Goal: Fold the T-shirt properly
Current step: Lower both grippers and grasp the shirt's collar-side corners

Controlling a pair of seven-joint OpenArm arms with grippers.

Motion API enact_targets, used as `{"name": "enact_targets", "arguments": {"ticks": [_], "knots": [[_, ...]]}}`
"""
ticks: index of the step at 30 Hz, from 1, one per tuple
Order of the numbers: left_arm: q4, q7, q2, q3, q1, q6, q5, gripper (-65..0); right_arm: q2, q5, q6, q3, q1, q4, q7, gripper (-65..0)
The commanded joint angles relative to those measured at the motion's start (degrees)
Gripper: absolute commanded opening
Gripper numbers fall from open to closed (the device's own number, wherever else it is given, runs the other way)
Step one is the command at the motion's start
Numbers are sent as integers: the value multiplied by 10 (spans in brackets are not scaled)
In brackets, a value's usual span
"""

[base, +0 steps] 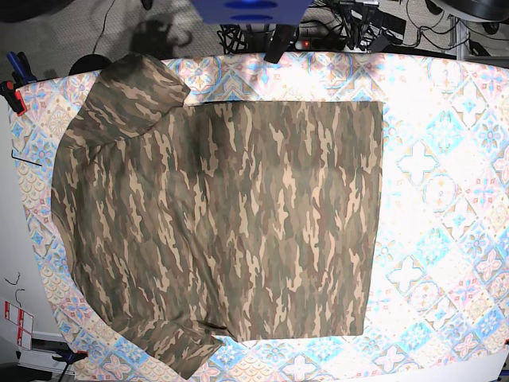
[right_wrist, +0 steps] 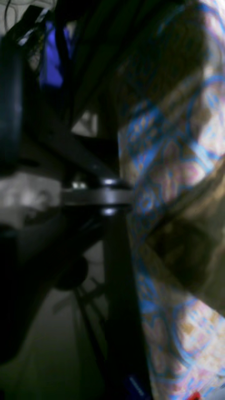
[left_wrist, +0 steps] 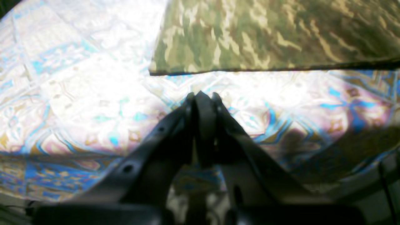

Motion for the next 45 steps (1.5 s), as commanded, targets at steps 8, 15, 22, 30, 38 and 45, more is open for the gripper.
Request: {"name": "enact_targets", "arguments": {"ticks": [8,15,22,30,38,45], "knots": [[258,184,-1,-1,43,1,0,-629,10,-2,1,50,-79,298,-172,-648],[462,462,-12,-1,37,1,-21,-600,10,-2,1,83,-75,467,-394,-650],[540,686,-12,-2,0,0,-41,-600,10,0,1,89,-46,573,-563,-648],[542,909,-12,-67,-76,-20,-92,-599,10,1,4,89,3,579,-681,-637],[541,985,-11,-178,-104,-105,-166,-599,11,1,4,90,6,579,-684,-325],[539,998,-30,-223,-130,-144,-158,-599,11,114,4,90,47,572,-687,-269]]}}
